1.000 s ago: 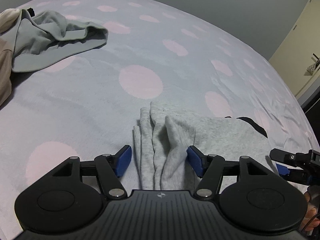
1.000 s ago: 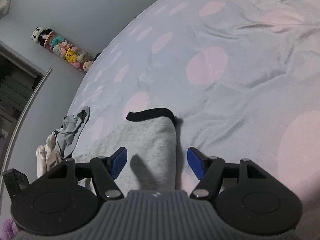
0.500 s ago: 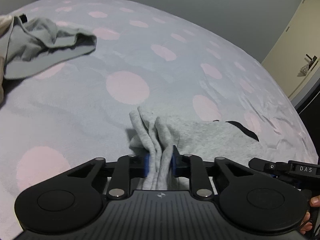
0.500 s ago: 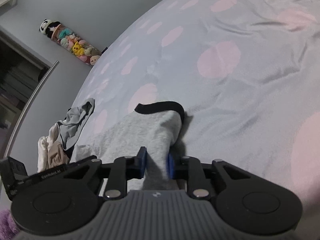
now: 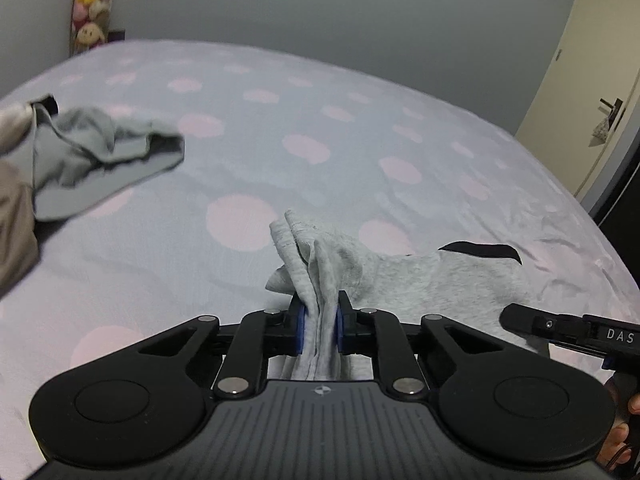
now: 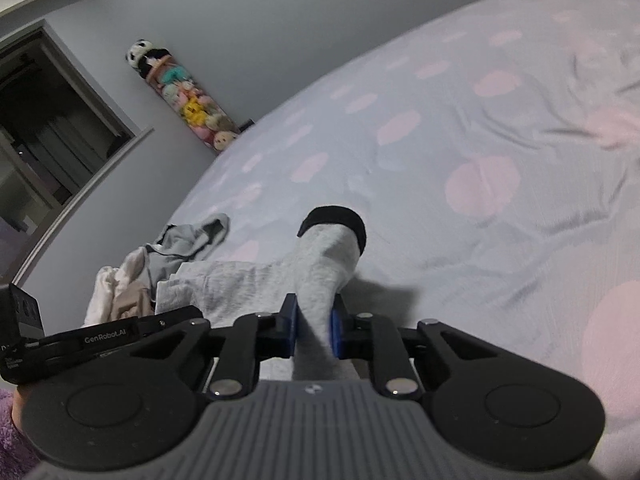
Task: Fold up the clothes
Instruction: 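Pinch the folded shirt end with the left tool while the right tool pinches it, then lift the folded shirt with both tools and carry it to the clothes pile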
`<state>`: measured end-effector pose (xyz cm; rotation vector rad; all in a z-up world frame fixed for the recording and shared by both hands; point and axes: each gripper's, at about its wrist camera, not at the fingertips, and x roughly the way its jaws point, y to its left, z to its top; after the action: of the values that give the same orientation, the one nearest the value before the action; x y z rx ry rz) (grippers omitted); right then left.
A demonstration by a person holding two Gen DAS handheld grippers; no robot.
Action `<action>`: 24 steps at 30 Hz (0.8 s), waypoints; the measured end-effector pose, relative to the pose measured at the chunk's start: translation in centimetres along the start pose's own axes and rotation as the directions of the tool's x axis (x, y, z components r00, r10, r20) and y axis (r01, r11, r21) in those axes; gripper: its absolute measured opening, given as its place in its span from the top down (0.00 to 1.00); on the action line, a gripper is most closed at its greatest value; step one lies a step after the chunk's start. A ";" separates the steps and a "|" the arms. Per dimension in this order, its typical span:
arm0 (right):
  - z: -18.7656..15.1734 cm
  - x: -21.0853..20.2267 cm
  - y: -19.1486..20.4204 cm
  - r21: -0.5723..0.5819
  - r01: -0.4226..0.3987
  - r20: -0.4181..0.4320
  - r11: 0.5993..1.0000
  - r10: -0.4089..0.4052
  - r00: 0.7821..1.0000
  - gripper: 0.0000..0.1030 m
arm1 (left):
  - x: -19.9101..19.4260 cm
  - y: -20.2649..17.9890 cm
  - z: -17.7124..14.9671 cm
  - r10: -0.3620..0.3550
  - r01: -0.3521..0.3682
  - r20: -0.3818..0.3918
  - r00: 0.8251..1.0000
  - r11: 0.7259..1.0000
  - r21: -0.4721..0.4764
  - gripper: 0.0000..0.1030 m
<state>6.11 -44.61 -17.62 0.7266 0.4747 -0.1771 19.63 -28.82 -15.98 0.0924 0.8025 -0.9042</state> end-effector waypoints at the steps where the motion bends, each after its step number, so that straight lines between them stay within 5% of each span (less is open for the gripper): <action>1: 0.0 -0.5 0.4 -0.006 -0.003 0.011 1.000 0.003 1.000 0.82 | -0.7 -0.2 0.2 -0.005 0.005 0.015 1.000 1.000 0.002 0.89; 12: 2.1 -10.1 3.5 -0.044 -0.042 0.208 0.998 0.051 0.977 0.84 | -9.5 -6.4 3.9 -0.086 0.066 0.203 0.975 0.992 0.105 0.89; 24: 8.0 -27.3 1.9 -0.097 0.081 0.437 0.992 -0.030 0.899 0.85 | -15.7 -21.6 8.7 -0.346 0.249 0.287 0.894 0.913 0.323 0.89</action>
<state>-14.50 -48.77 1.65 0.5396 0.0747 -0.3554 3.37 -35.51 5.94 0.0565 0.3653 -1.2869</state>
